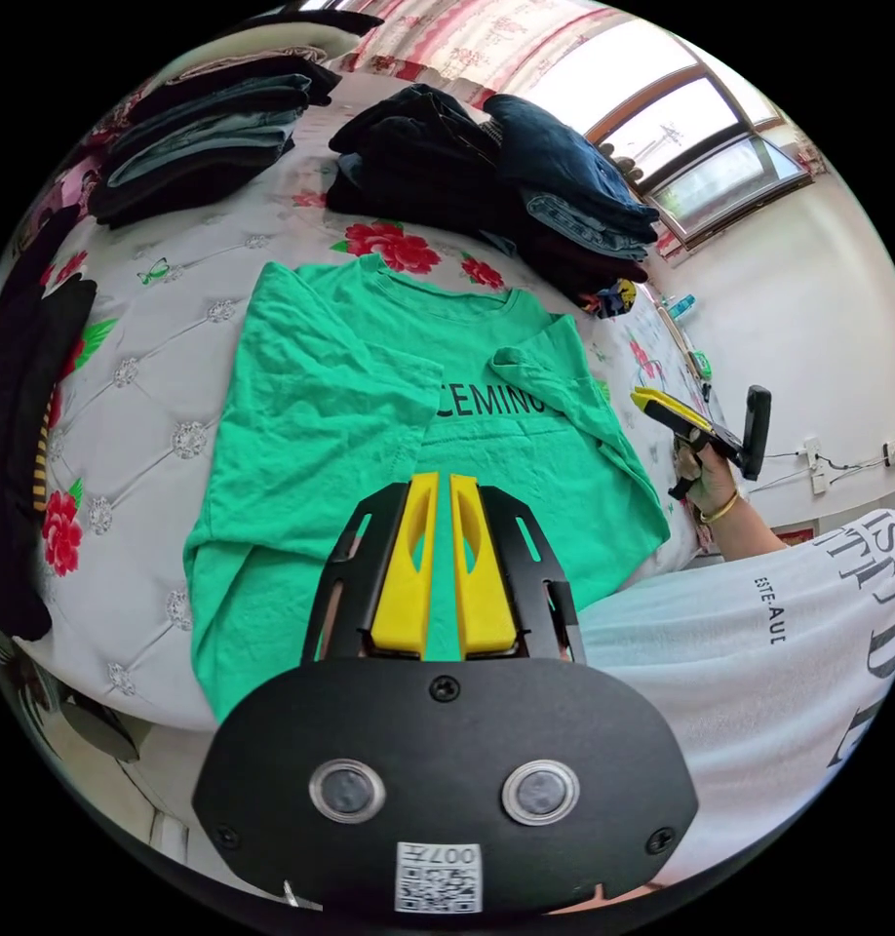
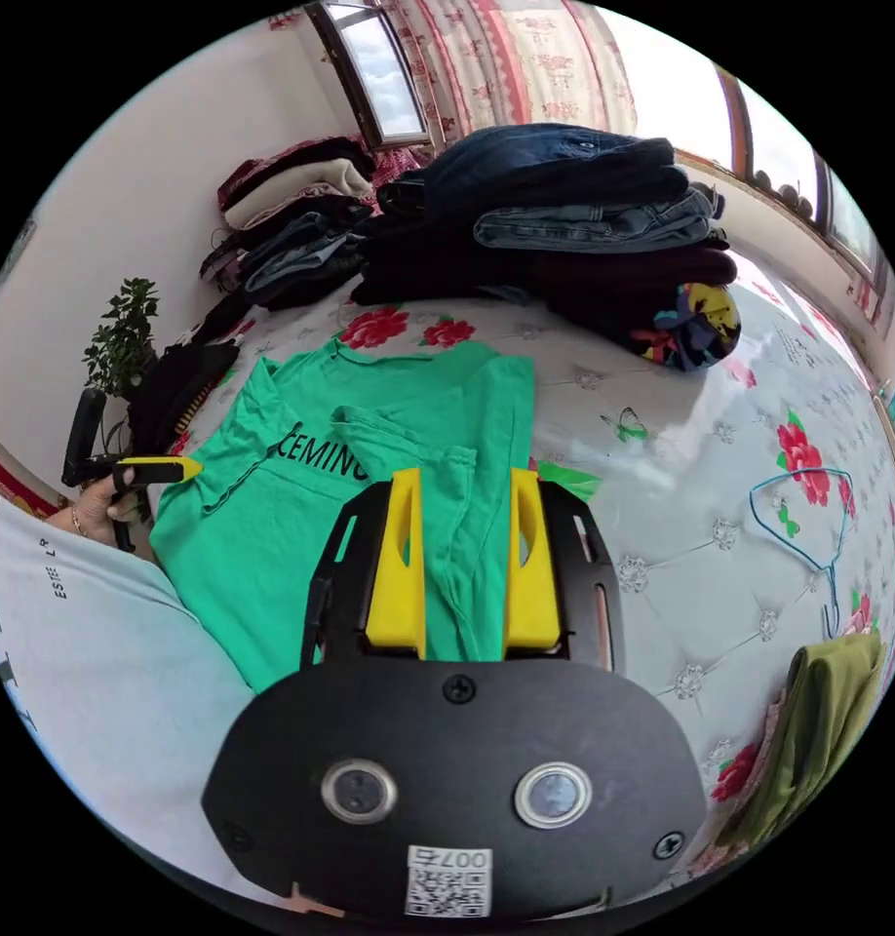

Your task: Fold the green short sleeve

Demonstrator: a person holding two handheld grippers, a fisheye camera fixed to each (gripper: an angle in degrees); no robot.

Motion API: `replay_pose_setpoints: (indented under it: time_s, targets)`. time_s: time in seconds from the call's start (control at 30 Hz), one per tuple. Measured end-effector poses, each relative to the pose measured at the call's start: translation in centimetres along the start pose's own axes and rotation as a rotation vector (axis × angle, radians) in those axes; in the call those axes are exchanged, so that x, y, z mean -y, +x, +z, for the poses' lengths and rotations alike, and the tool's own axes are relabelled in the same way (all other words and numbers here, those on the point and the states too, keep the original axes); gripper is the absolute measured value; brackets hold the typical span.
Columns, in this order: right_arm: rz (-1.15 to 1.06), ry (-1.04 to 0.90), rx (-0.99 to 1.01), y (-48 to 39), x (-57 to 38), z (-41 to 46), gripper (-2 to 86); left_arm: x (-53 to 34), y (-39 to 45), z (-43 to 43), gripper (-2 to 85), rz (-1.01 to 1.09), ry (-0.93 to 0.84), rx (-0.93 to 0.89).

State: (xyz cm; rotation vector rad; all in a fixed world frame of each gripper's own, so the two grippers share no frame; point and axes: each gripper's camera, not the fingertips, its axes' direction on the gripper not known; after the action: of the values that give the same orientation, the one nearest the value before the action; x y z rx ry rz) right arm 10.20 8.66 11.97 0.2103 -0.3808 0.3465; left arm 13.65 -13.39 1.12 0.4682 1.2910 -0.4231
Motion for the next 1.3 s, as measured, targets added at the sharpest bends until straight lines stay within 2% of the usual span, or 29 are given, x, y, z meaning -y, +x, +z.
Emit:
replay_pose_setpoints:
  time_s: [0.1,0.23,0.3,0.4,0.47,0.57,0.63,0.73,0.8,0.9,1.03,1.13,1.3]
  targets:
    - [-0.085,-0.035,0.008,-1.9,1.8,1.7,7.8,0.5,-0.6,-0.3,-0.4,-0.036,0.006,-0.023]
    - [0.102,-0.154,0.115,-0.7,3.2,7.1,4.9,1.0,-0.7,-1.6,-0.2,-0.040,0.021,-0.010]
    - [0.125,-0.146,0.075,-0.7,3.1,7.5,2.9,0.9,-0.9,-2.4,0.0,-0.034,0.019,0.019]
    - [-0.028,-0.052,0.108,-2.9,3.2,4.3,1.4,0.3,-2.0,-3.7,0.3,-0.046,0.021,0.083]
    - [-0.231,0.000,0.169,-6.1,2.9,0.9,1.5,-0.5,-3.7,-4.9,0.4,-0.097,0.029,0.092]
    - [-0.383,-0.082,0.244,-9.5,1.6,0.3,2.9,-1.9,-6.1,-6.2,0.7,-0.183,0.052,0.076]
    - [-0.394,-0.183,0.316,-10.7,0.6,2.1,3.8,-2.8,-7.4,-7.1,1.1,-0.237,0.074,0.062]
    - [-0.332,-0.328,0.405,-11.8,-1.1,4.5,5.3,-4.4,-9.0,-8.8,2.7,-0.307,0.099,0.051]
    - [-0.286,-0.311,0.421,-11.6,-1.9,4.0,6.0,-5.6,-9.4,-10.3,3.8,-0.324,0.112,0.064]
    - [-0.141,-0.226,0.304,-8.9,-3.1,1.2,7.0,-8.2,-10.1,-12.9,5.0,-0.352,0.122,0.111]
    - [0.112,-0.142,0.047,-2.1,-6.7,-4.1,8.3,-12.6,-11.4,-16.1,6.2,-0.410,0.152,0.137]
    - [0.222,-0.238,-0.062,1.8,-9.8,-5.2,8.9,-14.6,-12.1,-16.9,7.5,-0.445,0.125,0.144]
    - [0.279,-0.391,-0.047,4.1,-11.5,-3.2,7.8,-12.8,-11.2,-15.0,9.4,-0.394,-0.008,0.123]
